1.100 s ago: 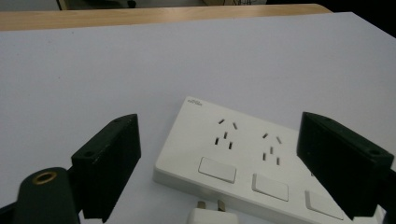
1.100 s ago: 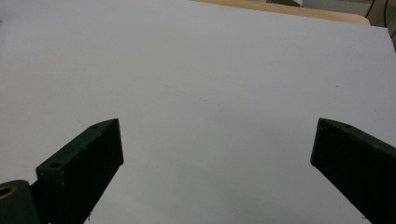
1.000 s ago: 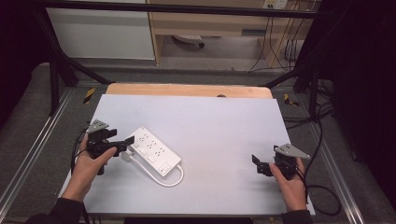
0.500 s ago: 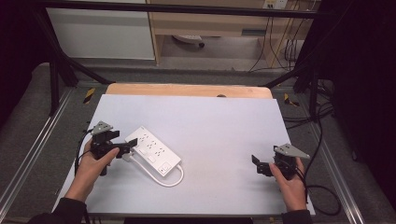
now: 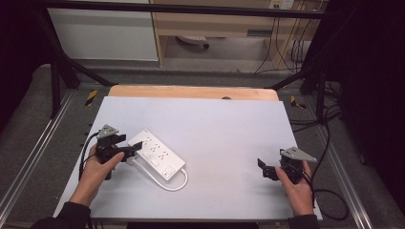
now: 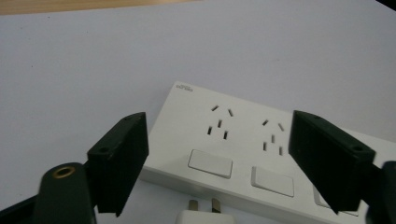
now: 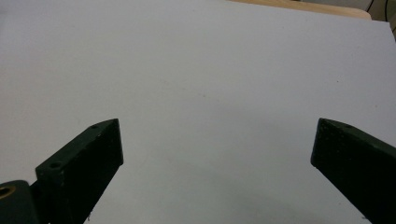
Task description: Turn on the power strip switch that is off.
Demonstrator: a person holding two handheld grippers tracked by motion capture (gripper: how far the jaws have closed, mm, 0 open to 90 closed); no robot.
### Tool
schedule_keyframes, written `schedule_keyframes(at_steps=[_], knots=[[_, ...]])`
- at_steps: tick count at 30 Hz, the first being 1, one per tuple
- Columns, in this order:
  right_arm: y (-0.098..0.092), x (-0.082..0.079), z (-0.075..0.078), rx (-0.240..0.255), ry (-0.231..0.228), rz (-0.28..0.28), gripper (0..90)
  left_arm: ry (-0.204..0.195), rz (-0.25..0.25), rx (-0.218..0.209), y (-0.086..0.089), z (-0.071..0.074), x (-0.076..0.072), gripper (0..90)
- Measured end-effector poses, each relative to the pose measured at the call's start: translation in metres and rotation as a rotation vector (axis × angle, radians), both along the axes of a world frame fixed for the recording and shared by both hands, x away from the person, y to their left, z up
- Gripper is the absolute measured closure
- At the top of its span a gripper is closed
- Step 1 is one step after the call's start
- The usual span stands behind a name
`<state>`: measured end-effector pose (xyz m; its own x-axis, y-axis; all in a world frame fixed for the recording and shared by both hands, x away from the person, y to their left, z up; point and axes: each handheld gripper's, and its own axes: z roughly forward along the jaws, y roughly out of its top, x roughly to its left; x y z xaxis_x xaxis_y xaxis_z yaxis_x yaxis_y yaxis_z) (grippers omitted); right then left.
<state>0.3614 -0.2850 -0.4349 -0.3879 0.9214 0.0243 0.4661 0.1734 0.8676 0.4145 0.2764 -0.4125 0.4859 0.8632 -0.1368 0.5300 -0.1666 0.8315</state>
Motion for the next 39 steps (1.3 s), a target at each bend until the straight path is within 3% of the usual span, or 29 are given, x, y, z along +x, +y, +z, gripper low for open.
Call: schedule_keyframes(at_steps=[6,10,15,24,39], knots=[[0.0,-0.0003,0.0003,0.003,0.003,-0.002,2.7,0.004,-0.032,0.016,-0.0043,-0.0011,-0.0002,37.5],[-0.0002,-0.0003,0.0003,0.004,0.002,-0.003,2.7,0.015,-0.045,0.024,-0.0068,-0.0019,0.0,42.3],[-0.0005,0.0001,0.0001,-0.001,0.0,-0.002,2.7,0.022,-0.056,0.002,-0.006,-0.001,-0.0003,48.4],[-0.0005,0.0,0.0003,0.001,0.001,-0.004,2.7,0.01,-0.041,-0.002,-0.003,-0.0011,0.0,61.4],[0.0,0.0002,-0.0002,-0.008,0.005,-0.001,2.7,0.036,-0.049,0.031,-0.0045,-0.0091,0.004,79.8]])
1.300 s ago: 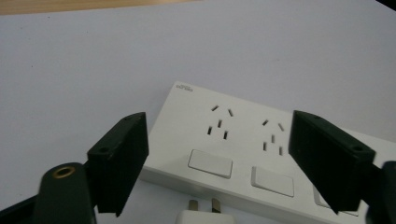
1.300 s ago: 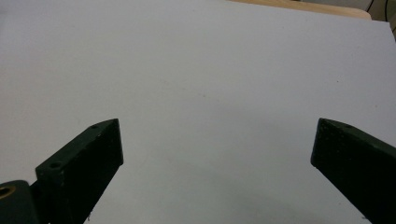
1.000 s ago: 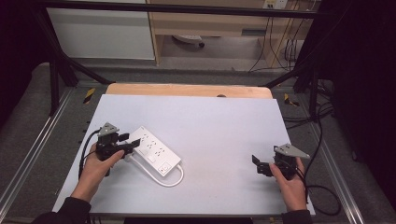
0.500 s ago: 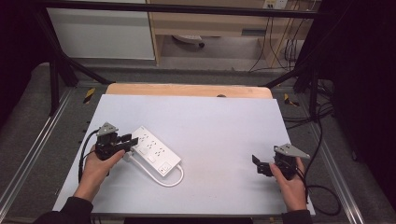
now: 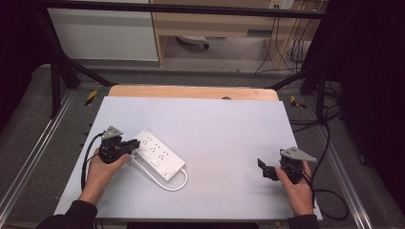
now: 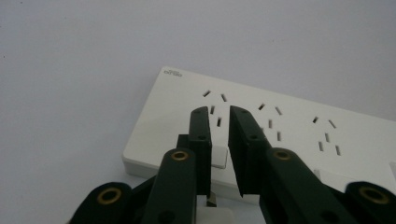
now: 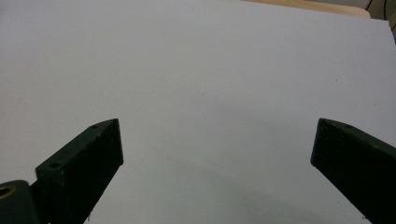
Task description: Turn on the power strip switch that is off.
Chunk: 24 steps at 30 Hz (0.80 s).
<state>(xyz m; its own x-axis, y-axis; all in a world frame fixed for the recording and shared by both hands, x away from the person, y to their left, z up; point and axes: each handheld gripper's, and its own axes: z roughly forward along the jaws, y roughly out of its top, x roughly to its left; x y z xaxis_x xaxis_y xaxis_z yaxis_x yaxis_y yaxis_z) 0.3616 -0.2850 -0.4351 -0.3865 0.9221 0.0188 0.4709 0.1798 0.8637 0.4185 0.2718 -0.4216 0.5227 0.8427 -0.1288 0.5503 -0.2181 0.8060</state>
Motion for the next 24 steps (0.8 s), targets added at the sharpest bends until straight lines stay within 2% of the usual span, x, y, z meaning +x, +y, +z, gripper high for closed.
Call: schedule_keyframes(at_steps=[14,24], knots=[[0.0008,0.0,-0.0001,0.003,0.005,0.0,2.7,0.014,-0.023,0.015,-0.0024,-0.007,0.0022,88.5],[0.0007,0.0001,-0.0002,0.001,0.004,0.001,2.7,0.022,-0.031,0.027,-0.0041,-0.0097,0.0026,90.0]])
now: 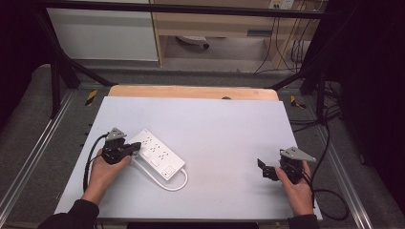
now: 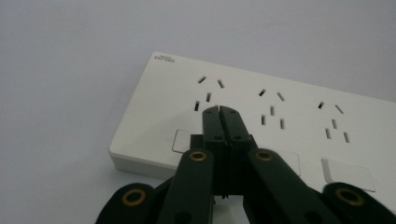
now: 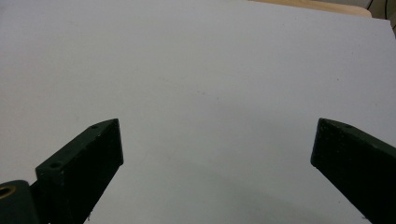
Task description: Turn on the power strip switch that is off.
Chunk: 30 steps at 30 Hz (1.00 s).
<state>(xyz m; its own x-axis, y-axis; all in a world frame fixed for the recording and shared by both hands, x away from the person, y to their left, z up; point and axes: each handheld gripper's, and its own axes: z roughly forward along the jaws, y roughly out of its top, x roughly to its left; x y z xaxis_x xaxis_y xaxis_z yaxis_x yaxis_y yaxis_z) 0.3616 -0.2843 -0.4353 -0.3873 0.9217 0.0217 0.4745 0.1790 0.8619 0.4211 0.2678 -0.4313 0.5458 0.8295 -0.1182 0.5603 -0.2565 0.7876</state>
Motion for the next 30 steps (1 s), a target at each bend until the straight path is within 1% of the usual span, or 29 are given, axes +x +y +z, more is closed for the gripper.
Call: schedule_keyframes(at_steps=[6,30], knots=[[0.0003,0.0,-0.0001,-0.002,-0.002,0.001,2.7,0.002,-0.013,0.014,-0.0013,-0.0011,0.0001,90.0],[0.0002,0.0001,-0.0002,-0.005,-0.001,0.001,2.7,-0.005,-0.018,0.009,-0.0017,-0.003,-0.0004,90.0]])
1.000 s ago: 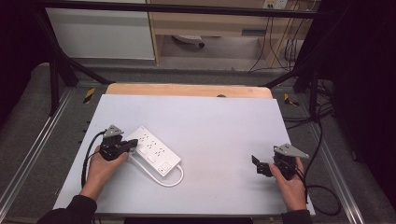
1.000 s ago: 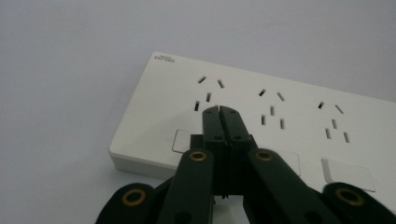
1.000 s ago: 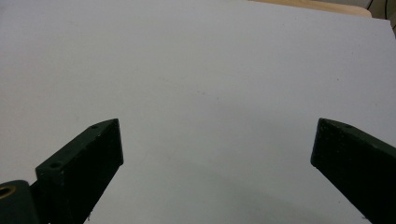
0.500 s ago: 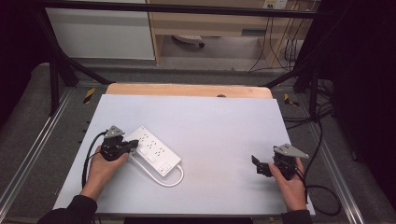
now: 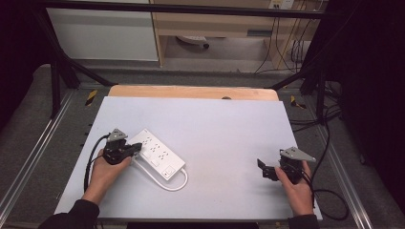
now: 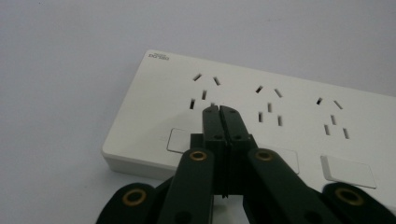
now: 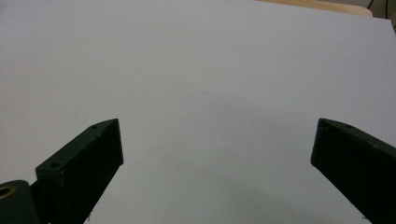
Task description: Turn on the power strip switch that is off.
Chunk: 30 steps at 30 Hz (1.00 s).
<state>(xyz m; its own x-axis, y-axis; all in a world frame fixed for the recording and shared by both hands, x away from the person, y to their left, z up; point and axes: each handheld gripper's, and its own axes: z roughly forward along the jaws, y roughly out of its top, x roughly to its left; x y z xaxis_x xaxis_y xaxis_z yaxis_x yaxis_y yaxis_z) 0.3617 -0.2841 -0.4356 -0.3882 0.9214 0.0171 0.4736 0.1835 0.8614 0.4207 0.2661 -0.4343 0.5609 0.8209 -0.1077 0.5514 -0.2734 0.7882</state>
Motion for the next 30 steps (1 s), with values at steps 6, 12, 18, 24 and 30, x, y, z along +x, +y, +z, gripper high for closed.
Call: schedule_keyframes(at_steps=[6,12,18,24,30], knots=[[0.0004,-0.0003,0.0002,0.0,0.003,0.0,2.8,0.003,0.002,-0.009,0.0007,-0.0004,0.0001,90.0],[0.0007,-0.0003,0.0001,-0.001,0.004,0.001,2.7,0.005,0.001,-0.01,0.0009,-0.0004,0.0002,90.0],[0.0008,-0.0002,-0.0001,-0.001,0.003,0.002,2.7,0.008,0.002,-0.01,0.0008,-0.0004,0.0004,90.0],[0.0009,-0.0001,-0.0003,-0.003,0.004,0.003,2.7,0.01,0.001,-0.009,0.0008,-0.0004,0.0006,90.0],[0.0008,0.0001,-0.0005,-0.006,0.002,0.004,2.7,0.02,-0.003,0.001,-0.0009,-0.0011,0.0006,90.0]])
